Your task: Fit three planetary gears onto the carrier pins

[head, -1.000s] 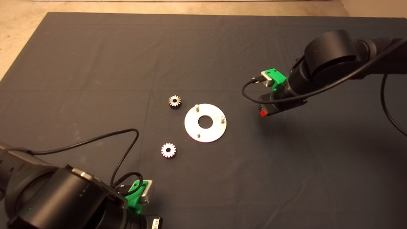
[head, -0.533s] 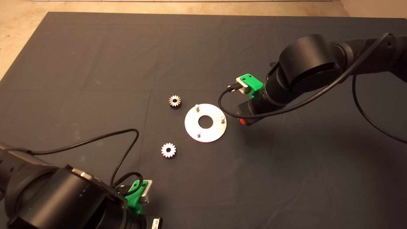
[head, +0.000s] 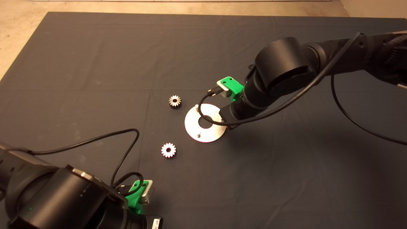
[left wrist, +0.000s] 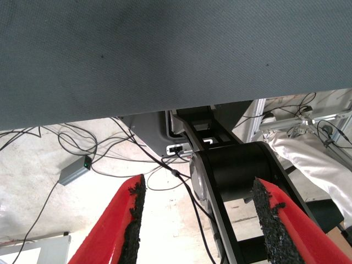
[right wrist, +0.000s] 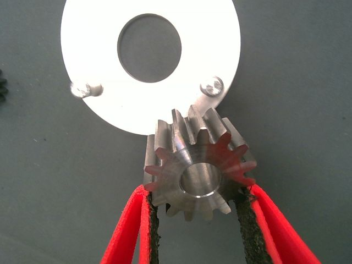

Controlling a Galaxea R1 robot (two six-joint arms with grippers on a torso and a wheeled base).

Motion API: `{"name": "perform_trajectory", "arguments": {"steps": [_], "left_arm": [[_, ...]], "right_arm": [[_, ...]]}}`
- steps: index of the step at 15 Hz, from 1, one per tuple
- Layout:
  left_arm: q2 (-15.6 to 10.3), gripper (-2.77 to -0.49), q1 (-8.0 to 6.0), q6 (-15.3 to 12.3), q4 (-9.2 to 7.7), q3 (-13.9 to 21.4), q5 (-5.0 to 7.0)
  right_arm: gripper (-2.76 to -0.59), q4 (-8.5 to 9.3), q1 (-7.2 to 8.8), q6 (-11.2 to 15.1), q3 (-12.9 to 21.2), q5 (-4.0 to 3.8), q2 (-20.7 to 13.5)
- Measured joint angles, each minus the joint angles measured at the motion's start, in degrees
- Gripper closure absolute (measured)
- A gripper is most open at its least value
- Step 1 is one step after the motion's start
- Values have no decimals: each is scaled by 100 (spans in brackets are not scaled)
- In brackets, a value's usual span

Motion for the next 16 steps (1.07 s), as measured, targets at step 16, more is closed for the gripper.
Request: {"name": "perform_trajectory", "arguments": {"steps": [16], "left_arm": [[0,-132,1,0,0,0,-2]], "right_arm": [[-79,262,-207,-395,-1175,-5,496]]}}
